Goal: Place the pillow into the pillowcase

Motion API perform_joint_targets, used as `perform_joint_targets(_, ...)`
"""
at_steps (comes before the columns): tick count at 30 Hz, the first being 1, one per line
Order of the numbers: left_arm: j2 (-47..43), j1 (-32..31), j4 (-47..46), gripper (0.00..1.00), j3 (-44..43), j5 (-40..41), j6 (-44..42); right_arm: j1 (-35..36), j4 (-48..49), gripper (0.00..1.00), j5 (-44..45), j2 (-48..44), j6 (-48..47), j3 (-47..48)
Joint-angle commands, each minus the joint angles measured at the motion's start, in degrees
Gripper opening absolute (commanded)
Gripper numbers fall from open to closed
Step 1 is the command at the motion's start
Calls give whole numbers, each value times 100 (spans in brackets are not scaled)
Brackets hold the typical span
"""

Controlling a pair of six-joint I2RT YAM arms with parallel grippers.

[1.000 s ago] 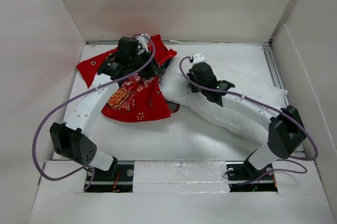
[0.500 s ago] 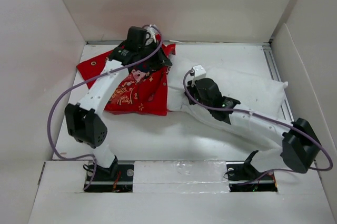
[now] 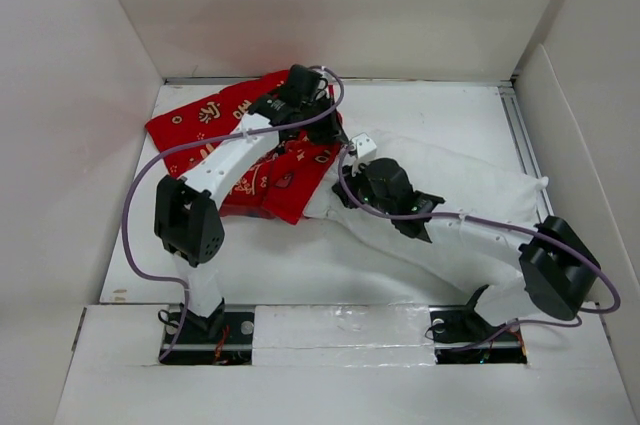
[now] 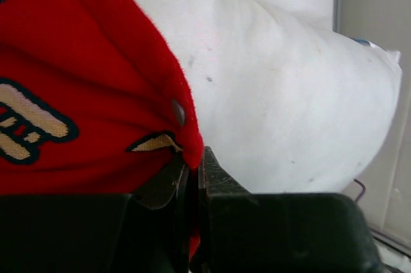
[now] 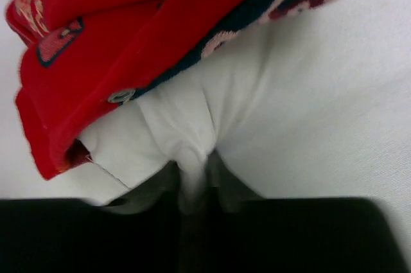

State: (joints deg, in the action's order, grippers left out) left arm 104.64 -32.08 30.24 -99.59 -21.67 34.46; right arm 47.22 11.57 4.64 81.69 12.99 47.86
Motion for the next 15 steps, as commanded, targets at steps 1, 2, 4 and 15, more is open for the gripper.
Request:
perform_joint_targets(1, -181, 8, 33, 0, -131, 829, -17, 103, 548, 32, -439, -143, 107, -204)
perform_joint_targets(2, -181, 8, 104, 0, -61, 1075, -79, 103, 548, 37, -334, -554, 263, -346)
perform_joint_targets(4, -250, 8, 166, 0, 271, 1717, -80, 103, 382, 99, 52, -1343, 405, -740)
perform_joint_targets(15, -875, 263, -80, 0, 1126, 1622, -255, -825, -2632, 100, 2199, -1684, 599, 616)
